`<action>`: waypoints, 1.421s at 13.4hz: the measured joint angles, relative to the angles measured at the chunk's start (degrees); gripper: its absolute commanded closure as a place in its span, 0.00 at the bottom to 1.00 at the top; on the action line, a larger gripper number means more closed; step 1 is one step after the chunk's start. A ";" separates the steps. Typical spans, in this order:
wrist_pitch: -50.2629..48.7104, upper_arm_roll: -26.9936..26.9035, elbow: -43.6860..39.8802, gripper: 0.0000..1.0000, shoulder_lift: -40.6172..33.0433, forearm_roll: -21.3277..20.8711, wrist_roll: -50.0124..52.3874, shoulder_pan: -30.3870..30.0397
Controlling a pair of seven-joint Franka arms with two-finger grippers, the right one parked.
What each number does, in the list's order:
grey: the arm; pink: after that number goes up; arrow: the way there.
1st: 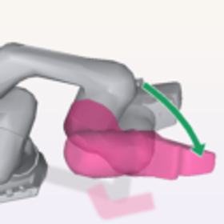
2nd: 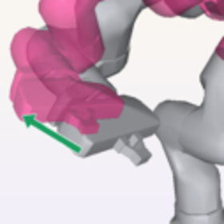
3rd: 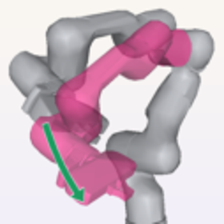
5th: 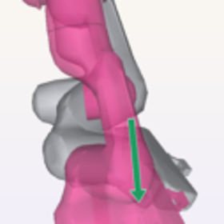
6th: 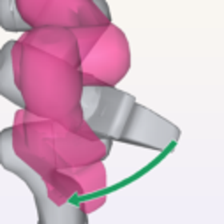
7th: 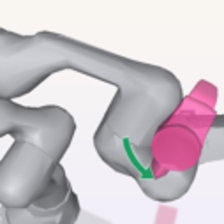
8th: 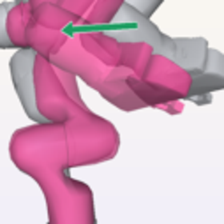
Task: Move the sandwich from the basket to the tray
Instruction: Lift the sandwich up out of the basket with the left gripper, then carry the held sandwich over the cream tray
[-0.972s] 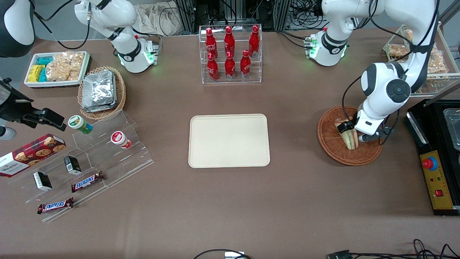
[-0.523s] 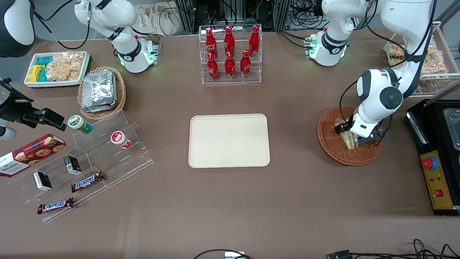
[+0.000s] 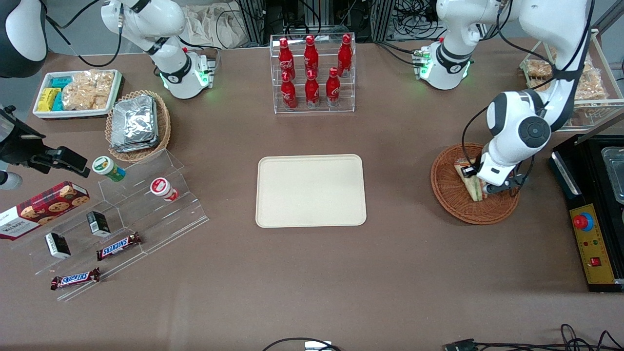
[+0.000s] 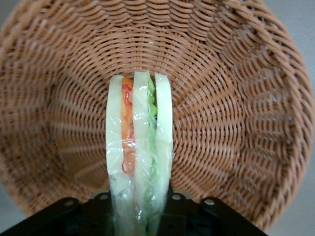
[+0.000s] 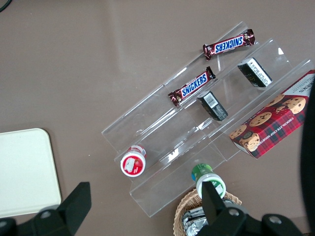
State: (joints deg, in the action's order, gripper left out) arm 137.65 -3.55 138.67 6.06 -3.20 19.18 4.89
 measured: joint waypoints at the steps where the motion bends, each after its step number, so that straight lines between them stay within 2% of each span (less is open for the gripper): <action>1: -3.63 0.07 -0.56 0.87 -2.31 -0.06 -0.08 0.05; 4: -19.55 0.30 -4.83 0.86 -11.53 -0.22 -1.36 0.20; 7: -37.01 0.58 -15.82 0.82 -17.86 -0.25 -3.08 0.78; 9: -45.21 1.53 -24.81 0.78 -18.04 -0.24 -3.40 2.21; 12: -49.37 4.42 -32.71 0.78 -15.82 0.62 -5.22 3.38; 15: -52.40 11.06 -38.90 0.78 -12.42 3.61 -4.91 3.50; 19: -52.86 26.99 -46.21 0.78 -5.69 5.98 10.98 3.83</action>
State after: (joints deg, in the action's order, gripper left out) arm 84.79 23.44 92.46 0.37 2.78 30.16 8.72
